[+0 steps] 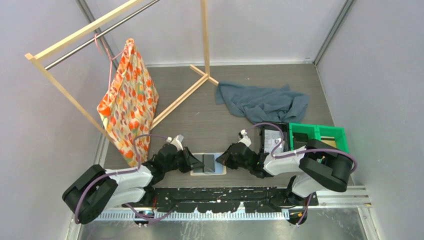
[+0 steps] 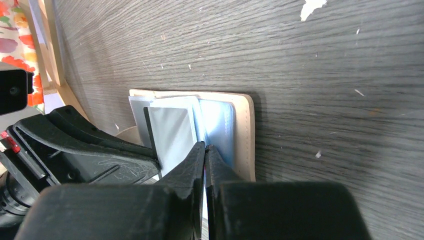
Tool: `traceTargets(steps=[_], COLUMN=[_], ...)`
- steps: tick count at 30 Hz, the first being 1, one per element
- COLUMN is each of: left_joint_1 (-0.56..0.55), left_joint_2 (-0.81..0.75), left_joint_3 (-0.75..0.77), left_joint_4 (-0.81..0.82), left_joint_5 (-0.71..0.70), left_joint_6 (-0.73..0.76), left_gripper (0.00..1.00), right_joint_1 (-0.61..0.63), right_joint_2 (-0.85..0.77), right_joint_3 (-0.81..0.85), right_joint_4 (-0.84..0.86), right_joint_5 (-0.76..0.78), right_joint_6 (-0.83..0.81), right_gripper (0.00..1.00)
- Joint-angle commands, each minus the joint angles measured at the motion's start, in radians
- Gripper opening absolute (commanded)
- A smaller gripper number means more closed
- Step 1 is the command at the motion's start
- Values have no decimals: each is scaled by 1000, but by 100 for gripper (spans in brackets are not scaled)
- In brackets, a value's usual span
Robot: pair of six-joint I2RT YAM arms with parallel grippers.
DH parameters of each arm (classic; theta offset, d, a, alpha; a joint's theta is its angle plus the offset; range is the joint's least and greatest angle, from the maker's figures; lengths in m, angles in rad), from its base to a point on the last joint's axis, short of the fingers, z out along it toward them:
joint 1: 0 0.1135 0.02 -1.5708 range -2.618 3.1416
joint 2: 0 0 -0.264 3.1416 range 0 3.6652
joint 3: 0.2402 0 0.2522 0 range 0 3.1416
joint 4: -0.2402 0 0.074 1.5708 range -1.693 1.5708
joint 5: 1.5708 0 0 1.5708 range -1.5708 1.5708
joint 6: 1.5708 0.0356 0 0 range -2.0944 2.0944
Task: Take the credit cards out of the card holder
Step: Remove the credit card from the card holder.
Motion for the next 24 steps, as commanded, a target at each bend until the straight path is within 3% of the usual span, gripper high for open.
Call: traceTargets(steps=[1, 4, 9, 17, 24], left_joint_1=[8, 7, 8, 8, 8], left_joint_2=[1, 0, 2, -28, -151], left_joint_3=[-12, -18, -23, -50, -61], left_joint_4=[0, 14, 36, 45, -75], left_joint_5=[-5, -5, 0, -21, -68], left_joint_6=[24, 18, 13, -9, -10], left_gripper=[14, 5, 1, 1, 1], right_joint_1=[-3, -2, -3, -3, -2], right_joint_2=[41, 41, 44, 49, 53], right_joint_3=[-10, -8, -5, -5, -5], right_joint_4=[-141, -141, -144, -144, -144], right_joint_5=[39, 39, 40, 39, 41], right_joint_6=[-26, -26, -27, -25, -24], right_gripper=[8, 8, 8, 8, 8])
